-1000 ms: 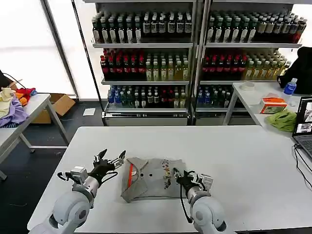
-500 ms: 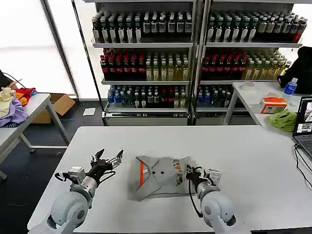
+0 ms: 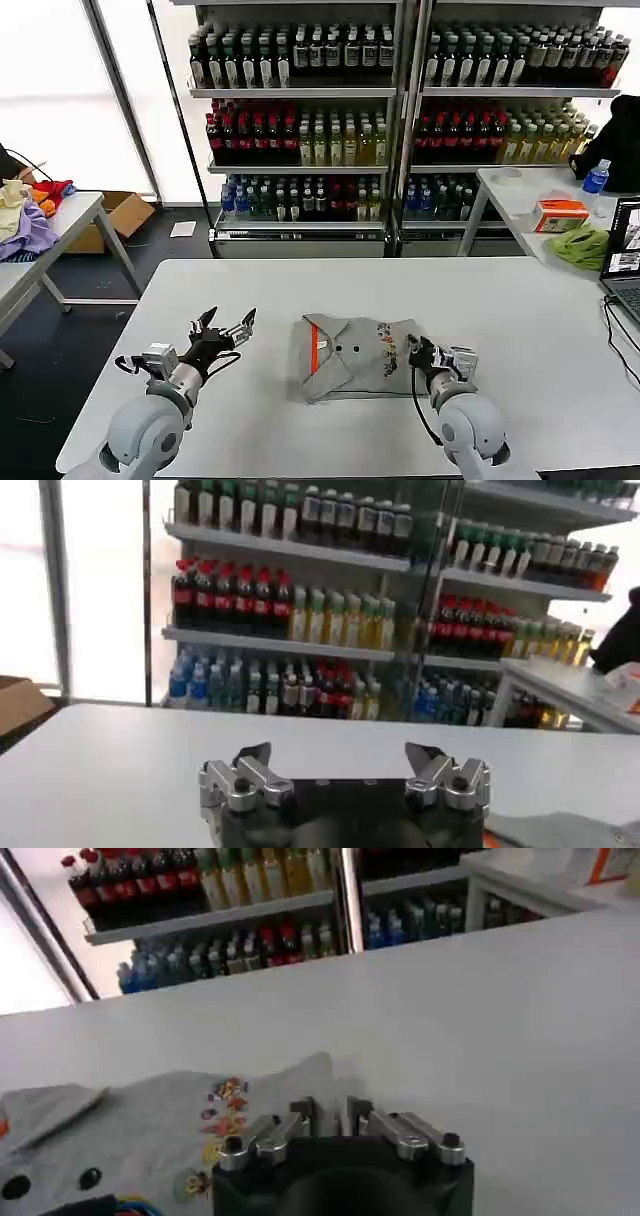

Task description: Fold and organize the clothes.

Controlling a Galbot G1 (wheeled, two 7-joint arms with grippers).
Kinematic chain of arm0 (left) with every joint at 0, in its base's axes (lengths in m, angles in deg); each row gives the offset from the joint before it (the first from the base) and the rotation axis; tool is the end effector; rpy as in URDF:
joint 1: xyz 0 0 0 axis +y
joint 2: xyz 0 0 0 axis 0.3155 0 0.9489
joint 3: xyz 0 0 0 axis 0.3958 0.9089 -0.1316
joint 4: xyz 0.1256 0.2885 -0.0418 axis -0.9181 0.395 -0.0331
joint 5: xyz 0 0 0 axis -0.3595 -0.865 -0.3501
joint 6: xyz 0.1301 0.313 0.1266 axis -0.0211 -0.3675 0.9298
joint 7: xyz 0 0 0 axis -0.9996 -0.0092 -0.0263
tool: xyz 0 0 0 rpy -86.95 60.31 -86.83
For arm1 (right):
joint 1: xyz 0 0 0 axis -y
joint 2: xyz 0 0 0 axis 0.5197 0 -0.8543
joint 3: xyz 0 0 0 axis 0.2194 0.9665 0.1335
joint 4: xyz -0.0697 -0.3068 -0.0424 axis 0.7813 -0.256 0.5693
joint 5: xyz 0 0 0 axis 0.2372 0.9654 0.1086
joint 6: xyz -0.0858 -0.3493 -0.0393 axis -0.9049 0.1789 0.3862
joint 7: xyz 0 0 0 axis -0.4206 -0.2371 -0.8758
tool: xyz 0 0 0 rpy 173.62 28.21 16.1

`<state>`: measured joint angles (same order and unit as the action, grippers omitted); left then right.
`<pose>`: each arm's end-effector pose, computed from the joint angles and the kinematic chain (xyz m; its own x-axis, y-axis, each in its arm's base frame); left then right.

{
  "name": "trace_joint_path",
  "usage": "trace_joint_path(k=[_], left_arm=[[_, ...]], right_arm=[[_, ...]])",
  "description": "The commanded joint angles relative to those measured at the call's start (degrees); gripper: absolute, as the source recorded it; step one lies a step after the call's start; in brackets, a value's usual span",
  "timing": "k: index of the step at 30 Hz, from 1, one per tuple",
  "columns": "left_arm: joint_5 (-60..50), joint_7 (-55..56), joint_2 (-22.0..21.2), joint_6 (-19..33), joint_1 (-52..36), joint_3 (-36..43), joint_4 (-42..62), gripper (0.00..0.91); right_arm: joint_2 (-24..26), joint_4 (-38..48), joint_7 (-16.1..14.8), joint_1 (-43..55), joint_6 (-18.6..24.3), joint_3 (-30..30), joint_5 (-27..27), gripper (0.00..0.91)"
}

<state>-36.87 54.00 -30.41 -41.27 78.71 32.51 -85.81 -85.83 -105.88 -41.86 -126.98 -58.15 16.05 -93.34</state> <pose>0.2960 0.0334 -0.2236 -0.9360 0.2175 0.2768 0.1822 0.9721 -0.1475 0.3147 -0.0032 -0.2511 -0.8700 -0.0291 0.4921 0.0371 0.9916 0.1243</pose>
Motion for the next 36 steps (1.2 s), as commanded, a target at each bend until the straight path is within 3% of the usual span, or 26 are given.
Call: trace_joint_path(k=[1, 5, 13, 17, 27, 36], left_arm=[[-0.19, -0.03, -0.32, -0.02, 0.5, 0.08, 0.01, 0.907], [-0.32, 0.04, -0.89, -0.11, 0.39, 0.73, -0.3, 0.907], [-0.35, 0.04, -0.79, -0.22, 1.21, 0.25, -0.87, 0.907], [-0.35, -0.1, -0.73, -0.2, 1.87, -0.31, -0.99, 0.907], [-0.3, -0.34, -0.92, -0.15, 1.78, -0.13, -0.32, 0.907], [-0.32, -0.33, -0.85, -0.18, 1.74, 0.01, -0.2, 0.907]], right_arm=[[-0.17, -12.32, -0.94, -3.32, 0.82, -3.8, 9.14, 0.907], [-0.11, -15.67, -2.46, -5.88, -0.02, 2.1, 8.66, 0.907], [-0.66, -9.1, -0.27, -5.33, -0.08, 11.85, 12.33, 0.907], [-1.27, -5.64, 2.3, -4.75, -0.14, 11.61, 11.96, 0.907], [-1.69, -2.38, 4.28, -4.57, -0.16, 10.96, 9.31, 0.907], [-1.16, -4.5, 5.44, -5.21, -0.2, 9.6, 6.21, 0.907]])
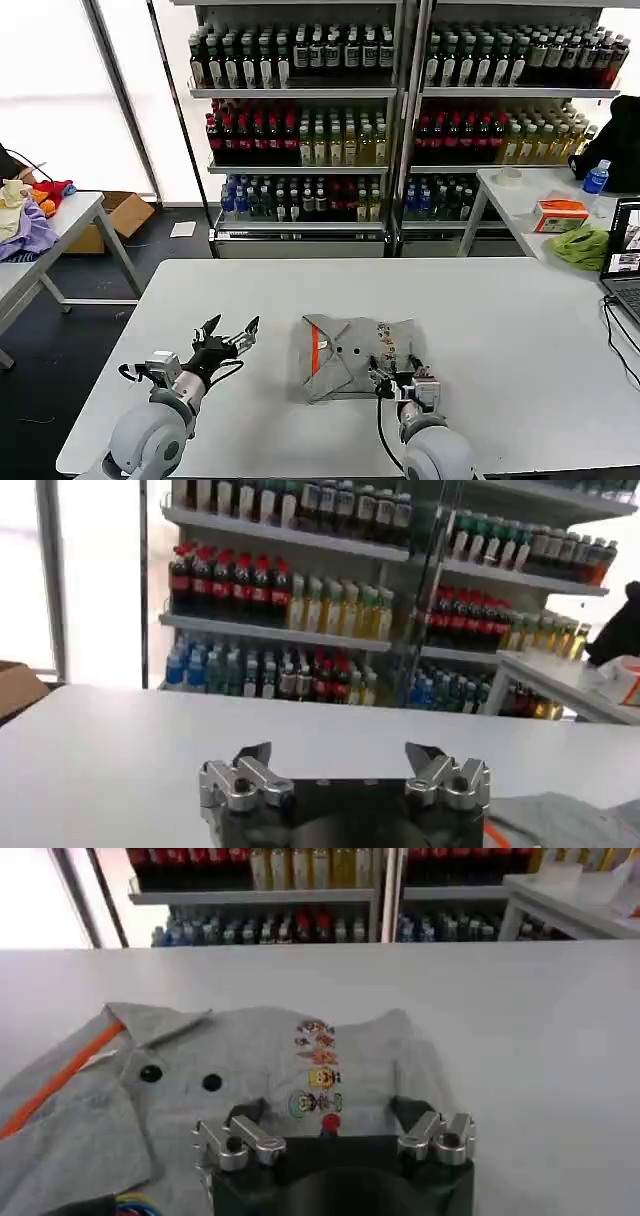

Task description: Fold and organize the clothes.

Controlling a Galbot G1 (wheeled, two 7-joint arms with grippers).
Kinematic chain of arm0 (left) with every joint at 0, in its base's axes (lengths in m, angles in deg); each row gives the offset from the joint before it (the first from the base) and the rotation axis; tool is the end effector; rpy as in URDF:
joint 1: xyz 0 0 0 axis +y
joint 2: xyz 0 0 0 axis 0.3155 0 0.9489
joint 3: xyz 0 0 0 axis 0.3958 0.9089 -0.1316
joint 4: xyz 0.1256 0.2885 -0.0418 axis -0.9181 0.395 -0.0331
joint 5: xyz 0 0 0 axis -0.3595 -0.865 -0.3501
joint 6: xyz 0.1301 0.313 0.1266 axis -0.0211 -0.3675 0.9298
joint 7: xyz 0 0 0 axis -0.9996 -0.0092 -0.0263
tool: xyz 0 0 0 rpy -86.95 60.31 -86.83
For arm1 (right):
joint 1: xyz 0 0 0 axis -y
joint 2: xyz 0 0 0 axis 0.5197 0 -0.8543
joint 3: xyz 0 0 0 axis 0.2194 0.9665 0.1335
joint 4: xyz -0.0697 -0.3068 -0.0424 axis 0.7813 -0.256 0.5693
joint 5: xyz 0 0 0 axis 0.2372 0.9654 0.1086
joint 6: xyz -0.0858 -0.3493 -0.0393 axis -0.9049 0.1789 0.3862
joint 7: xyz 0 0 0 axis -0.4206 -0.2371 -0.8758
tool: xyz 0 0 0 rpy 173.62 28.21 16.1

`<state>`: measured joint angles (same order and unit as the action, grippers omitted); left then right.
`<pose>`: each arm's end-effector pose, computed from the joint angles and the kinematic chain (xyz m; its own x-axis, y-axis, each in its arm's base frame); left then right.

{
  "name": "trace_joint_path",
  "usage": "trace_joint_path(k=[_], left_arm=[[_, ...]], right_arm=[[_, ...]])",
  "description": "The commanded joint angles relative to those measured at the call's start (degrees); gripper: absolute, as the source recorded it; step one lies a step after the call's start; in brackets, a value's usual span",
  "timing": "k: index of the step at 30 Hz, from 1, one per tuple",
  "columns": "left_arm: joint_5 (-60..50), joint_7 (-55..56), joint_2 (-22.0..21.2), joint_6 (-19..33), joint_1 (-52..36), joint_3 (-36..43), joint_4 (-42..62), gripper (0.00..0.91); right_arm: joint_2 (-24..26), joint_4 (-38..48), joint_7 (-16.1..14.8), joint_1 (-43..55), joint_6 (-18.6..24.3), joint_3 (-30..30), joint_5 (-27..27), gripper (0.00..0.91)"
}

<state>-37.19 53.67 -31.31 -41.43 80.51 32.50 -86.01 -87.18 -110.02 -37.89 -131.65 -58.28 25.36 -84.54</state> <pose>0.2884 0.0300 -0.2321 -0.9268 0.2257 0.3003 0.1827 0.9693 -0.1644 0.2713 0.0577 -0.2637 -0.8571 -0.0528 0.5124 -0.0533 0.9985 0.0138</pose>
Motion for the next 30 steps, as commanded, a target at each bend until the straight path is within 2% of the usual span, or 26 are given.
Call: trace_joint_path(k=[1, 4, 8, 11, 13, 20, 22, 23, 24, 30], left_arm=[[0.02, 0.0, 0.04, -0.02, -0.09, -0.01, -0.05, 0.907], [0.05, 0.0, -0.08, 0.19, -0.07, -0.25, -0.36, 0.907], [-1.6, -0.13, -1.68, 1.27, 0.78, -1.62, -1.98, 0.907], [-4.63, -0.63, -4.28, 3.2, 2.29, -2.9, -3.59, 0.907], [-5.49, -1.18, -6.39, 4.25, 4.01, -3.67, -5.03, 0.907], [-13.78, -2.53, -10.59, 7.72, 8.59, -4.65, -8.59, 0.907], [-17.32, -2.52, -10.76, 7.15, 9.15, -4.93, -9.1, 0.907], [-20.54, -3.32, -10.83, 3.43, 9.56, -5.75, -9.71, 0.907], [-21.83, -3.47, -10.8, 2.97, 9.76, -5.88, -10.21, 0.907], [-18.75, -3.15, -9.73, 5.98, 10.21, -6.91, -8.61, 0.907]], right_arm=[[0.2, -1.16, 1.35, -0.7, -0.06, 0.12, -2.47, 0.907], [0.45, -5.92, 0.95, -1.5, -0.02, -0.95, -1.83, 0.907], [1.74, -13.24, -0.64, -2.18, 0.48, -4.04, 6.74, 0.907], [2.83, -16.14, -2.23, -3.47, 3.0, -8.5, 13.99, 0.907], [3.65, -17.55, -2.69, -5.23, 4.34, -12.57, 15.5, 0.907], [4.45, -18.67, -2.92, -12.92, 6.68, -27.85, 7.83, 0.907], [4.19, -18.04, -2.72, -13.9, 7.37, -29.79, 6.86, 0.907], [3.94, -17.84, -2.67, -14.19, 7.74, -30.11, 6.86, 0.907], [3.77, -17.62, -2.63, -14.32, 7.98, -30.37, 6.95, 0.907], [2.84, -16.89, -2.56, -13.29, 8.02, -29.92, 7.28, 0.907]])
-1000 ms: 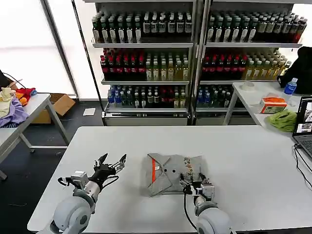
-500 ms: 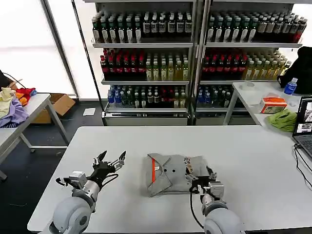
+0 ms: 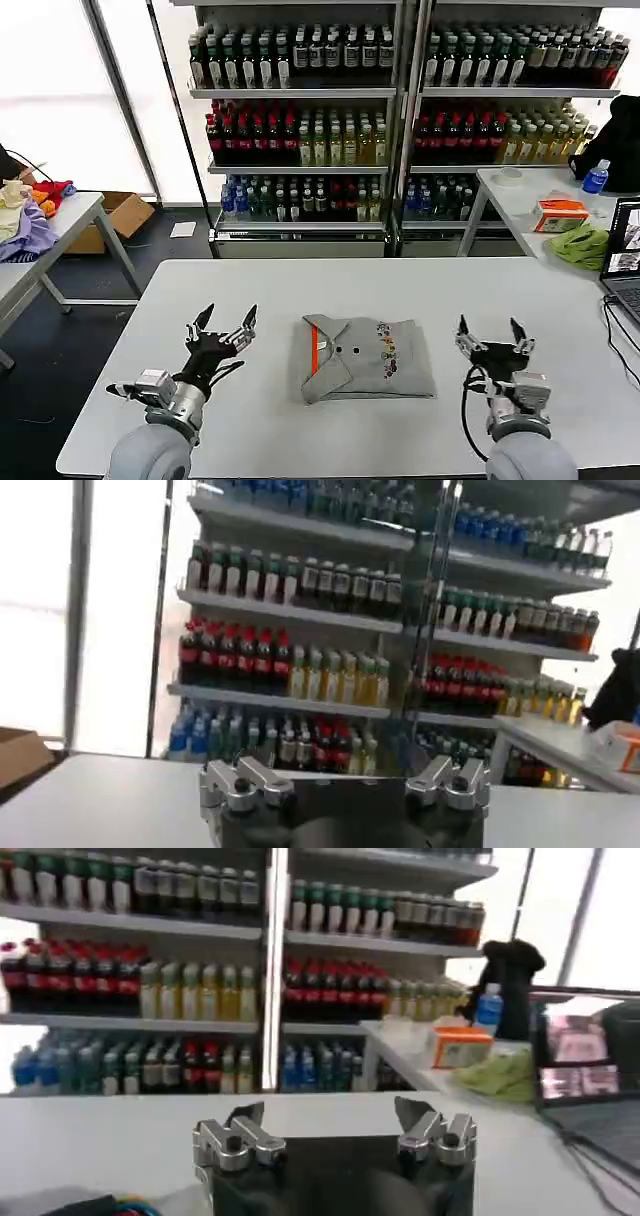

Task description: Fold and organize the clothes.

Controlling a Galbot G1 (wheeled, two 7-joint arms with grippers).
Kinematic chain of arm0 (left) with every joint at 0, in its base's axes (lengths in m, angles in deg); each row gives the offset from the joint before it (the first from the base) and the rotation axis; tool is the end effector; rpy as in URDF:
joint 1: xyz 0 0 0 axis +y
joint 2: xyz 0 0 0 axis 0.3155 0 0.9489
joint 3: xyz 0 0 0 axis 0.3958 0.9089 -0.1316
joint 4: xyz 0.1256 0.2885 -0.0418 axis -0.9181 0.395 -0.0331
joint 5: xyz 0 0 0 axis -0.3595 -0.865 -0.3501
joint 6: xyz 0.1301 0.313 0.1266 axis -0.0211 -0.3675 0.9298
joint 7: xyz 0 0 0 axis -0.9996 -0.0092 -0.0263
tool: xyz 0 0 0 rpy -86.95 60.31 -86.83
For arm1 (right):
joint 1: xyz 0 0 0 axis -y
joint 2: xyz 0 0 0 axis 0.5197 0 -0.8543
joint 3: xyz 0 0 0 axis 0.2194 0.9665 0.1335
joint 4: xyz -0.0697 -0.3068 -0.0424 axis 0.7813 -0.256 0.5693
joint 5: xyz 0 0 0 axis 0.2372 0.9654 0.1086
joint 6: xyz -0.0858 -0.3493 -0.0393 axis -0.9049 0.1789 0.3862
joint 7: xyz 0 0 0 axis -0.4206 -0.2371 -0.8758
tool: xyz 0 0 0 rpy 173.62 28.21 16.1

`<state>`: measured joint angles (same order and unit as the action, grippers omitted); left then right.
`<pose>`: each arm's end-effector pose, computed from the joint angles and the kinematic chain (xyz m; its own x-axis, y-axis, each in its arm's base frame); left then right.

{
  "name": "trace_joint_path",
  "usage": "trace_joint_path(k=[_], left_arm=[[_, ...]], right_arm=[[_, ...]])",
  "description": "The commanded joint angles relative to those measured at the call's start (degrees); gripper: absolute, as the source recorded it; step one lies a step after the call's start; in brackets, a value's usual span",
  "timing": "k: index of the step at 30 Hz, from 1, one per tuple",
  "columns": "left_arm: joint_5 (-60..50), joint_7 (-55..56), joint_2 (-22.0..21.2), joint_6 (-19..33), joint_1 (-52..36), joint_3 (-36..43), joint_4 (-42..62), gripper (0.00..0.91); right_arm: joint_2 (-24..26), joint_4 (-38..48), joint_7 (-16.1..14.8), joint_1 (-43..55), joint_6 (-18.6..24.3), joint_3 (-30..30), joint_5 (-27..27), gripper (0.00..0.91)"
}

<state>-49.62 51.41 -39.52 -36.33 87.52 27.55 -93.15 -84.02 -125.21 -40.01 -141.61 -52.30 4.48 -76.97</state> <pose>0.2564 0.0140 -0.2161 -0.9780 0.1745 0.1146 0.1585 0.9779 -0.1366 0.2389 -0.0362 -0.1876 -0.9556 0.2229 0.1925 0.2050 0.9727 -0.1086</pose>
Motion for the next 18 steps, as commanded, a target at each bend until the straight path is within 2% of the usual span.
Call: trace_joint_path(k=[1, 11, 14, 18], left_arm=[[-6.24, -0.72, -1.33, 0.64, 3.3, -2.18, -1.41, 0.907], [-5.04, -0.69, -0.27, 0.78, 2.34, -3.7, 1.12, 0.907], [-7.33, -2.19, -0.3, -2.92, 2.1, -4.75, 0.55, 0.907], [-6.33, -1.72, -0.34, -3.36, 1.85, -4.72, 0.49, 0.907]], right_arm=[[-0.36, -1.43, -0.47, -3.18, 2.04, -8.83, -0.21, 0.907], [-0.94, 1.05, -0.88, -2.77, 2.35, -7.13, 0.61, 0.907], [-1.08, 1.22, -0.95, -2.93, 2.46, -6.83, 0.66, 0.907], [-1.18, 1.35, -1.07, -2.82, 2.51, -6.54, 0.65, 0.907]])
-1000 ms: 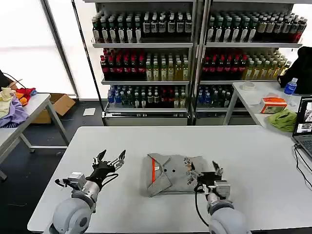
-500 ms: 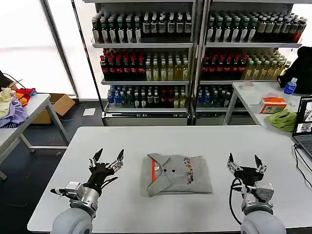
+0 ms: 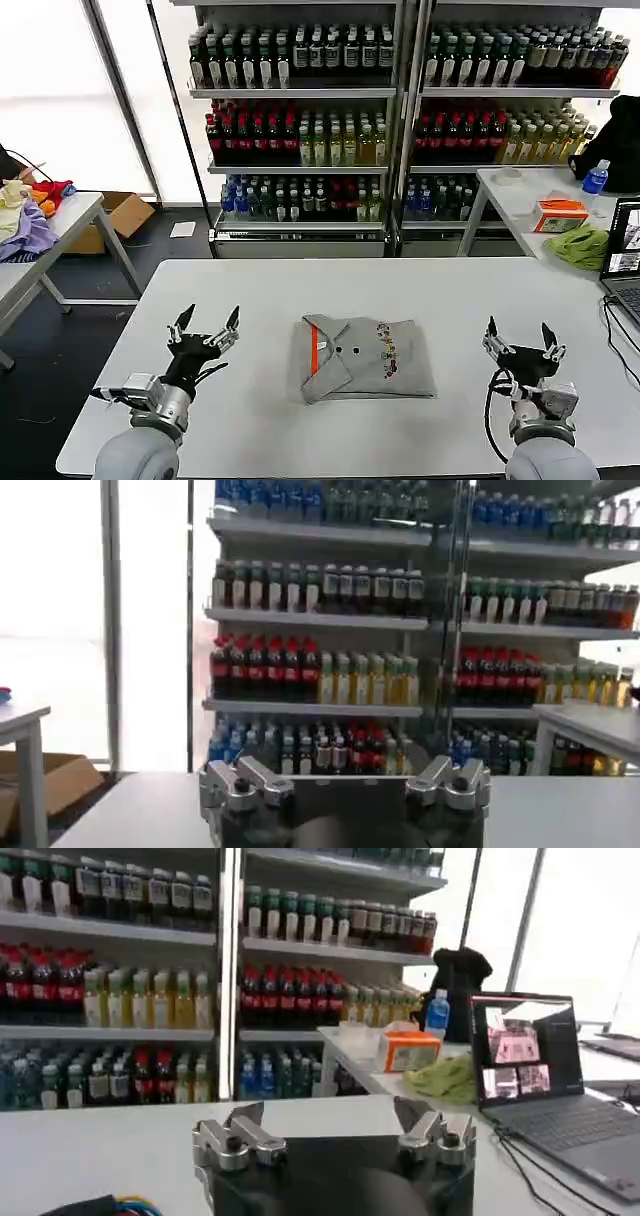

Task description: Fold and organize the clothes.

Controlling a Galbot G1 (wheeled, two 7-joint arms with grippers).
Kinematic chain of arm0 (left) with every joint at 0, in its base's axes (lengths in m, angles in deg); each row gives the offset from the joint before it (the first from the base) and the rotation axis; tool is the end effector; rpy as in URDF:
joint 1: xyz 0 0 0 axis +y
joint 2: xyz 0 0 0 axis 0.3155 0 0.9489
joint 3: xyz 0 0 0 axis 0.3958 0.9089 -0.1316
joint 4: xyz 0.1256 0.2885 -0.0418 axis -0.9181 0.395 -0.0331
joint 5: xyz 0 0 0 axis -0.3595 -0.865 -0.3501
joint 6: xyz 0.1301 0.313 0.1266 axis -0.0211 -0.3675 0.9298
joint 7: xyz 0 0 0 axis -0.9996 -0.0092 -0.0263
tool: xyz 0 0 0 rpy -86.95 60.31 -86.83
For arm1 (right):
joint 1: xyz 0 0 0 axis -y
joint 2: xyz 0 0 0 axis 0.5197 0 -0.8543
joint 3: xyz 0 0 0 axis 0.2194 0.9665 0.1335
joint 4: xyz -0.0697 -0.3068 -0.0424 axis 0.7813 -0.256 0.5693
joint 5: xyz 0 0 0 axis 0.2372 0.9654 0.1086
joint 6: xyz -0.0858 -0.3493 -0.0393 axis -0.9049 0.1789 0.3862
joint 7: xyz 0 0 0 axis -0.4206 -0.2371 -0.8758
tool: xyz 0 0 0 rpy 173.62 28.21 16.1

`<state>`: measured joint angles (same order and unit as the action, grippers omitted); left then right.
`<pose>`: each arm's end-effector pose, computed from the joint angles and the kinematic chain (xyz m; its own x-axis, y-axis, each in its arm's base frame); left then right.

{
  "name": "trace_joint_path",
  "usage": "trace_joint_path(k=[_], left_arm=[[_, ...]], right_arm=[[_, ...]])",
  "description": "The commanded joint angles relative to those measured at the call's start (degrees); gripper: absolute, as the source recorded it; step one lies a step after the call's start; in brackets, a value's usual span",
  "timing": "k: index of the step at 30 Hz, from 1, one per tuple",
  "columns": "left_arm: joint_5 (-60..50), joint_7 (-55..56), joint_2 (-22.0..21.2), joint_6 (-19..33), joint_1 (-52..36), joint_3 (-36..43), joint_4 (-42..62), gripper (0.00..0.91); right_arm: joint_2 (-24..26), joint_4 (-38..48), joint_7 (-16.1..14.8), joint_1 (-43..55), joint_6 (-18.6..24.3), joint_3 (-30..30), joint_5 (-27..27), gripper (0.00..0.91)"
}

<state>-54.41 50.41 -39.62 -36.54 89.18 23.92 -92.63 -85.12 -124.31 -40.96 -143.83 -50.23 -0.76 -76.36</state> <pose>0.2556 0.0323 -0.2191 -0.9873 0.1109 0.1134 0.1068 0.9934 -0.0417 0.2349 -0.0611 -0.1938 -0.9381 0.2992 0.1746 0.2814 0.9521 -0.1199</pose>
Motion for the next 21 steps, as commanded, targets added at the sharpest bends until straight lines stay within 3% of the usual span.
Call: trace_joint_path(k=[1, 21], left_arm=[[-1.64, -0.79, -0.25, -3.27, 0.26, -1.12, 0.0, 0.907], [-2.1, -1.06, -1.21, -3.87, 2.3, -2.21, -1.37, 0.907]], right_arm=[[-0.06, 0.48, -0.13, -0.6, 0.44, -1.27, 0.05, 0.907], [0.75, 0.05, -0.39, -0.43, 0.42, -0.4, -0.06, 0.907]])
